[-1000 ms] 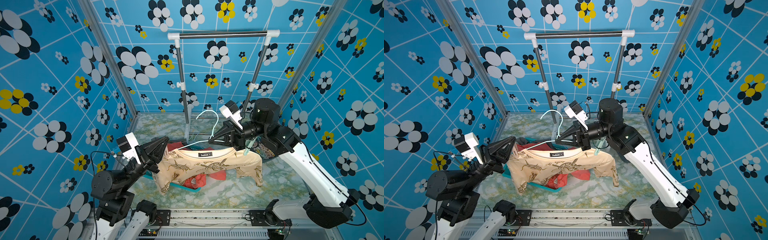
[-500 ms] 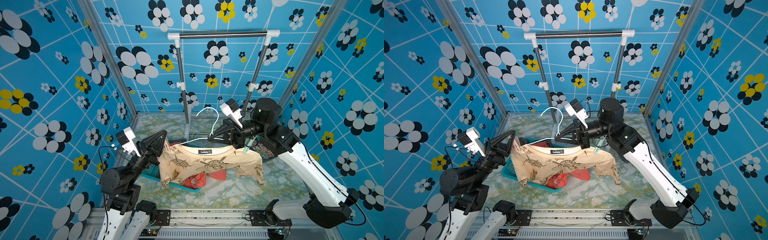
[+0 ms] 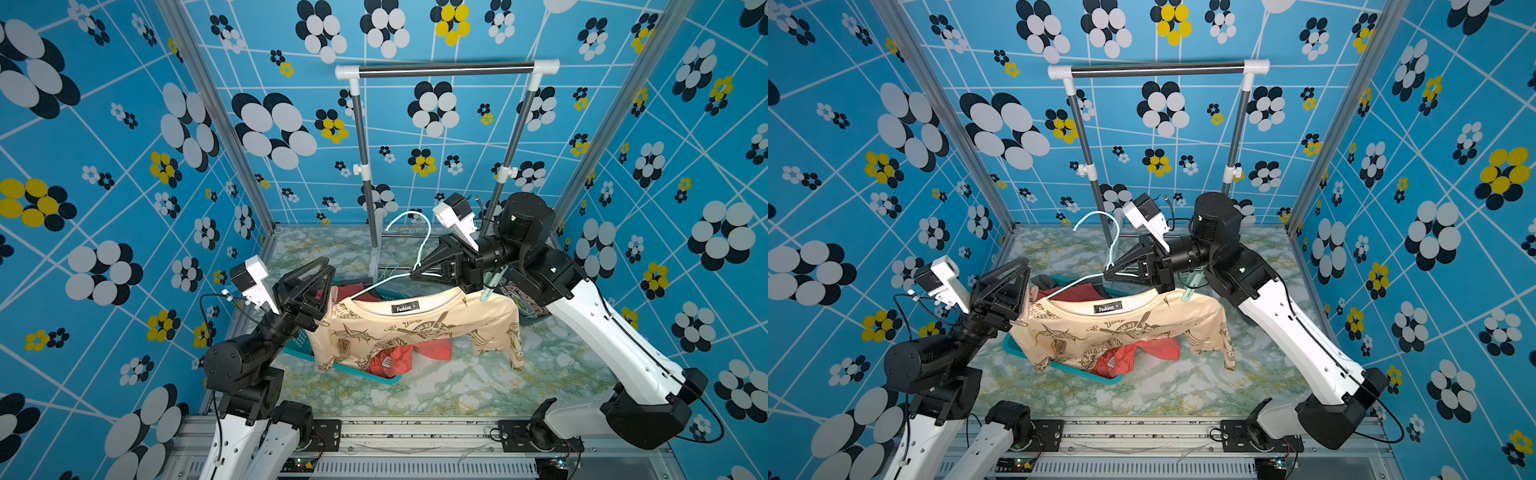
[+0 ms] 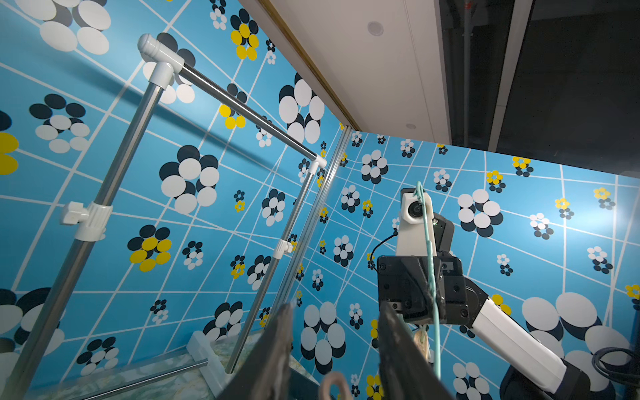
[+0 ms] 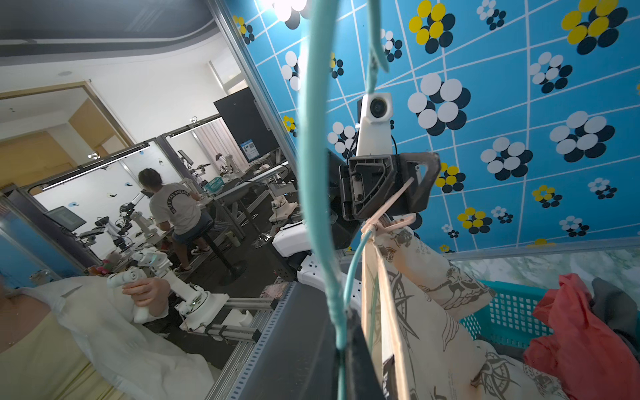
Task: Use clothespins to secure the t-shirt on both sides of the hanger
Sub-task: Adjust the clothespin on the hanger.
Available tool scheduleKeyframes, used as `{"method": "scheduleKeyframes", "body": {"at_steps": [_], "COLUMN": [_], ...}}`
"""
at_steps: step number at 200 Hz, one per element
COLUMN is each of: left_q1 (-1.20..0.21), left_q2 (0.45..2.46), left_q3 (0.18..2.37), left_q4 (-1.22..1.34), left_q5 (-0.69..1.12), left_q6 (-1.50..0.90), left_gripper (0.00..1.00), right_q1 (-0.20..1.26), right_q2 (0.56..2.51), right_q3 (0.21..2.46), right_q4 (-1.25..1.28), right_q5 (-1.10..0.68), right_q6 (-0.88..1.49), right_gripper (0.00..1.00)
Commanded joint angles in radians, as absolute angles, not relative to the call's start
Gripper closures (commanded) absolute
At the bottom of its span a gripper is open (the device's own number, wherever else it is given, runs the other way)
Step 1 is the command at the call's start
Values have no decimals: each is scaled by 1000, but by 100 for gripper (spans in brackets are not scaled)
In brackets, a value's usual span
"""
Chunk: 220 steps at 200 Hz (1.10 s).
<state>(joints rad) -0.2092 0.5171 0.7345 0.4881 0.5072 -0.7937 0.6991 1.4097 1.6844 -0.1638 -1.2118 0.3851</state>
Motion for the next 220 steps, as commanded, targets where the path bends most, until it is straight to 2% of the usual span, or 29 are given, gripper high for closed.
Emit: {"method": "scheduleKeyframes", "body": {"at_steps": [1, 16, 40, 71, 117, 137, 191, 220], "left_q1": [-206, -202, -197, -196, -194, -193, -194, -194], "left_q2": [493, 494, 517, 551, 545, 529, 506, 550], "left_q3": [723, 772, 865, 922, 977, 999, 1038, 1112], "left_q4": [404, 312, 201, 210, 108, 33, -114, -230], "left_q5": [513, 486, 436, 457, 500, 495, 403, 279], "left_q6": [-739, -674, -569, -553, -507, -463, -402, -346], "left_gripper": [30, 19, 16, 4, 0, 1, 1, 1], "right_q1": [711, 712, 710, 710, 706, 704, 690, 685], "right_q2": [1407, 1401, 1395, 1402, 1413, 1430, 1496, 1519], "right_q3": [1747, 1754, 1779, 1778, 1810, 1843, 1923, 1936], "right_q4": [-14, -47, -189, -238, -341, -398, -455, -483], "right_q5": [-1272, -1271, -1243, -1230, -1200, -1191, -1177, -1177], "right_q6": [411, 389, 290, 265, 193, 153, 141, 130], "right_gripper": [100, 100, 100, 100, 100, 100, 100, 100]}}
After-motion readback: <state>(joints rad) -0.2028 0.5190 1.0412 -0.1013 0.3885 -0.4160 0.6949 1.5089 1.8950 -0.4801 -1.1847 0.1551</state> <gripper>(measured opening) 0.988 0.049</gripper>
